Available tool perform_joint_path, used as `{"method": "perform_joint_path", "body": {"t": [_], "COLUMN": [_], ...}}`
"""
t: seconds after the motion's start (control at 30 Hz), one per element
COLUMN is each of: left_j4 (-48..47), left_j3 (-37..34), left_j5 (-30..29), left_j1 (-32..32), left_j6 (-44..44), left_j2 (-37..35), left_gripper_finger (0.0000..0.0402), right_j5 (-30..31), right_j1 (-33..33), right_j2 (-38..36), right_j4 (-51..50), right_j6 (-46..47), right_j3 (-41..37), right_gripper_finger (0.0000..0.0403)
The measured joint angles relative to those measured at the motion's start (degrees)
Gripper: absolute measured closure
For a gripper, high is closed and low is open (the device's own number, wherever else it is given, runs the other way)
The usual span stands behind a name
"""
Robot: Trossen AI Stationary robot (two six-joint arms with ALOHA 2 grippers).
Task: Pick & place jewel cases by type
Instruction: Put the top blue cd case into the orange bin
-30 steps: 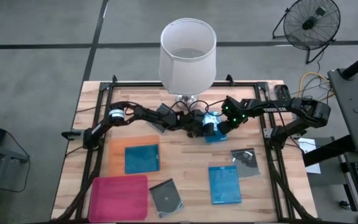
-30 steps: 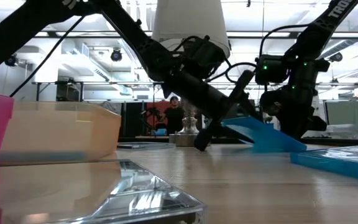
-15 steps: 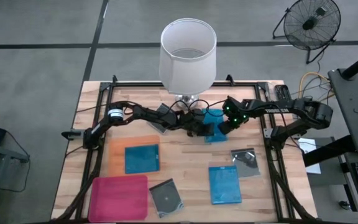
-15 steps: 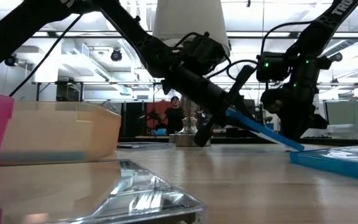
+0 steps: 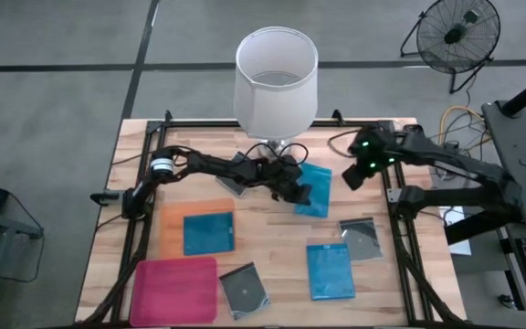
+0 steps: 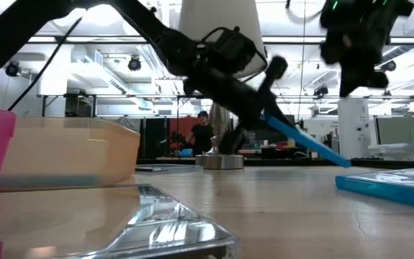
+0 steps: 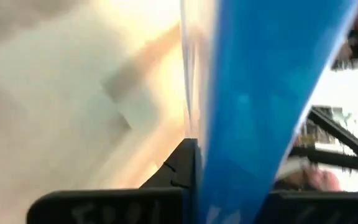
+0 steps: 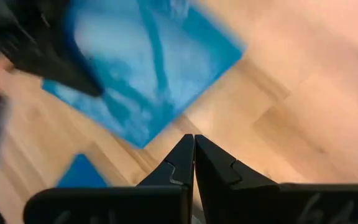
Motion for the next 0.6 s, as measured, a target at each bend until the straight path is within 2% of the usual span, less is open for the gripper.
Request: {"method": "perform_joint_path", "body": {"t": [0.17,0.3,0.4,0.6], "left_j4": [-4.6,-11.7,-21.5,-48.6], "left_j3": [0.3,0.1,0.1,0.1], "left_j5": [5.5,10.9,15.3,16.5], "left_j1": [-0.5,-0.7,-0.7,-0.8], "left_j6": [4.5,10.0,16.7,31.9], "left_j2": [-5.3,-12.0,-17.4,-27.7], "left_gripper_finger": [0.0401,0.0401,0.0401,0.0402], "right_j5": [2.8,2.9,2.8,2.7], "right_j1": [0.0,0.0,0.1,0.4], "right_j2": [-5.3,-6.0,-5.1,-3.0], "right_j4": [0.2,0.2,0.0,0.3], "right_j6": [3.1,3.3,3.3,3.2], "right_j3": [3.5,4.8,5.3,5.3], "right_gripper_finger": [0.0394,0.0394,0.0394,0.0394]}}
